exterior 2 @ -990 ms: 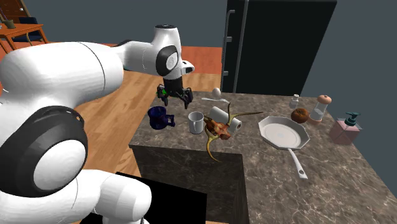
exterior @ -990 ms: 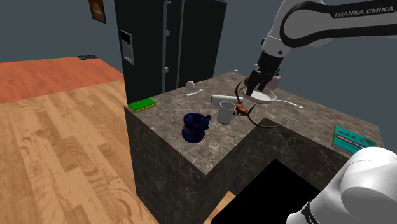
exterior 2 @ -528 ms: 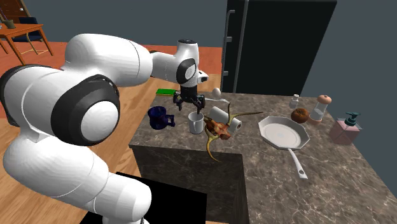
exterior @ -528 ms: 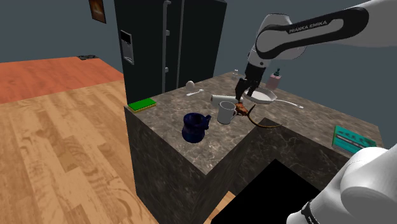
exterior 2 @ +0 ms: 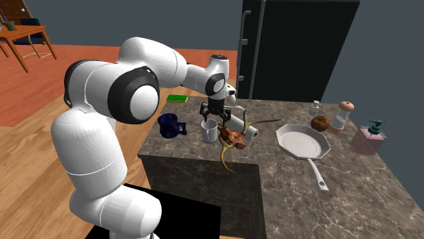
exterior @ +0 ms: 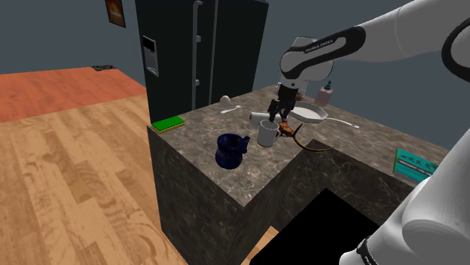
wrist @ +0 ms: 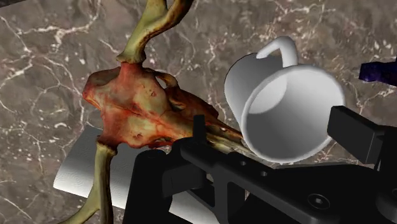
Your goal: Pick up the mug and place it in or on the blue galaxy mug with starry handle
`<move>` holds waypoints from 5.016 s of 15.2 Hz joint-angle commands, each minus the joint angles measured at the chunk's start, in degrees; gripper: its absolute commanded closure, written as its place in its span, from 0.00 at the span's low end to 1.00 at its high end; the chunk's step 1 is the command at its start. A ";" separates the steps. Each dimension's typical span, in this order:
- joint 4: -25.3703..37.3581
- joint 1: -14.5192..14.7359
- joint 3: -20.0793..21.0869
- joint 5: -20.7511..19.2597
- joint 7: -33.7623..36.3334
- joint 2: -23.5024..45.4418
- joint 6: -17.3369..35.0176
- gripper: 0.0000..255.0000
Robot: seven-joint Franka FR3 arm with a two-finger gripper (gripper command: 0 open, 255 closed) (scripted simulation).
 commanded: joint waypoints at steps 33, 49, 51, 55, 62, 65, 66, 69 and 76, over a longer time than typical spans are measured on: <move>2.13 -0.40 -0.11 1.47 -0.98 3.88 0.99 1.00; 9.69 -0.23 -0.29 -0.33 0.76 -0.30 -10.51 1.00; 10.87 -0.23 -0.30 -0.46 0.92 -0.61 -11.98 1.00; 13.40 -0.22 -0.31 -0.67 1.20 -1.08 -14.96 1.00; 13.63 1.89 1.63 -1.40 5.62 -3.60 -17.35 1.00; 12.12 3.92 3.68 -1.76 9.81 -5.35 -17.29 1.00; 11.75 4.60 4.37 -1.84 11.20 -5.83 -17.30 1.00; 11.05 6.56 6.52 -1.95 15.36 -6.89 -17.41 1.00; 10.77 10.56 11.10 -1.85 23.90 -7.43 -17.17 1.00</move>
